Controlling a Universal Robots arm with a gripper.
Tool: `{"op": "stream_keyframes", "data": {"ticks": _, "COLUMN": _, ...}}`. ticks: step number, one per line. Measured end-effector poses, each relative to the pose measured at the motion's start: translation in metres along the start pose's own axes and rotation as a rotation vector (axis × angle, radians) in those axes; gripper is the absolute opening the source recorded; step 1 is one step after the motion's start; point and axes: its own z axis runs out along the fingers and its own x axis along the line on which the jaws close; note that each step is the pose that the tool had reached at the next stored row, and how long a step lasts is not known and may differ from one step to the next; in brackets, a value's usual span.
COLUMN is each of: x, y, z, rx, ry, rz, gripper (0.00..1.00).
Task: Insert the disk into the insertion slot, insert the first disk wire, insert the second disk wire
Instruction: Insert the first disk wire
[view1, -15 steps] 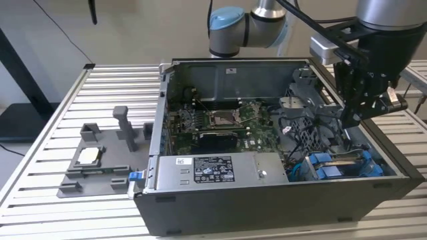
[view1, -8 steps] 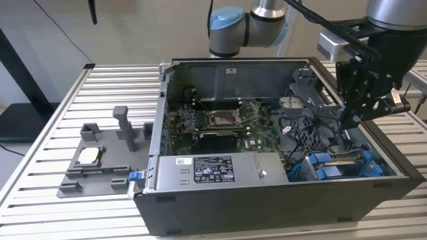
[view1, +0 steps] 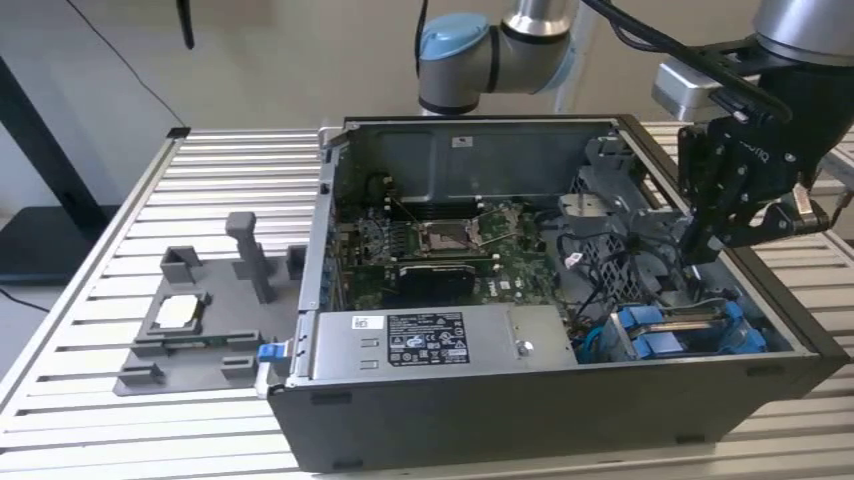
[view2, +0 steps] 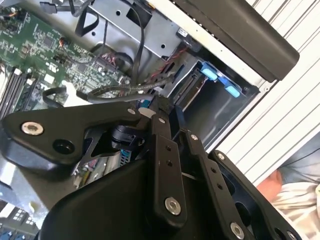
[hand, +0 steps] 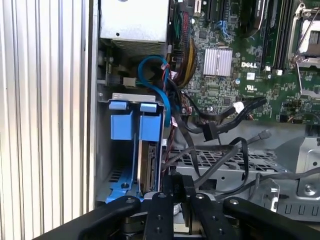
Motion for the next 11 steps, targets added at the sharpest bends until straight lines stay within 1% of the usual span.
{"op": "stream_keyframes", "data": {"ticks": 2, "x": 0.0017, "y": -0.0016, "z": 0.0007, "rx": -0.0172, "ry": -0.0008, "rz": 0.0, "gripper": 0.19}}
{"op": "stream_keyframes", "data": {"ticks": 4, "x": 0.0033, "y": -0.0037, "z": 0.0016, "rx": -0.0326, "ry": -0.0016, "rz": 0.0, "gripper": 0.19}}
{"op": "stream_keyframes", "data": {"ticks": 6, "x": 0.0043, "y": -0.0081, "z": 0.0037, "rx": -0.04, "ry": -0.0022, "rz": 0.0, "gripper": 0.19}}
{"op": "stream_keyframes", "data": {"ticks": 8, "x": 0.0053, "y": -0.013, "z": 0.0057, "rx": -0.0459, "ry": -0.0028, "rz": 0.0, "gripper": 0.19}}
{"op": "stream_keyframes", "data": {"ticks": 11, "x": 0.0069, "y": -0.0186, "z": 0.0085, "rx": -0.0548, "ry": -0.0033, "rz": 0.0, "gripper": 0.19}}
